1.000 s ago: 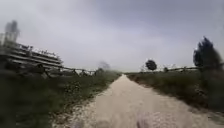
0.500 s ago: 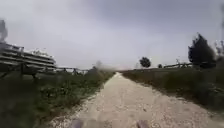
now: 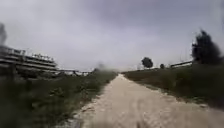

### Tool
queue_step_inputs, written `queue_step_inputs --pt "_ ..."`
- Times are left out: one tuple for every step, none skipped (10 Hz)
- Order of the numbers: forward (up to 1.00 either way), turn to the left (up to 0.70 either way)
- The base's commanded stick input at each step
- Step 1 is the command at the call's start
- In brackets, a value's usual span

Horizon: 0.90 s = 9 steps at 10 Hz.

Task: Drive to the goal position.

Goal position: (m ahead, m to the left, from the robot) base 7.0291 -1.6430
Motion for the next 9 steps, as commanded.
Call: queue_step_inputs --pt "0.97 0.0" --pt "0.97 0.0" --pt "0.97 0.0" --pt "0.98 -0.11" --pt "0.98 -0.33" --pt "0.98 -0.19" --pt "0.98 0.0" --pt "0.98 0.0" --pt "0.99 0.0"
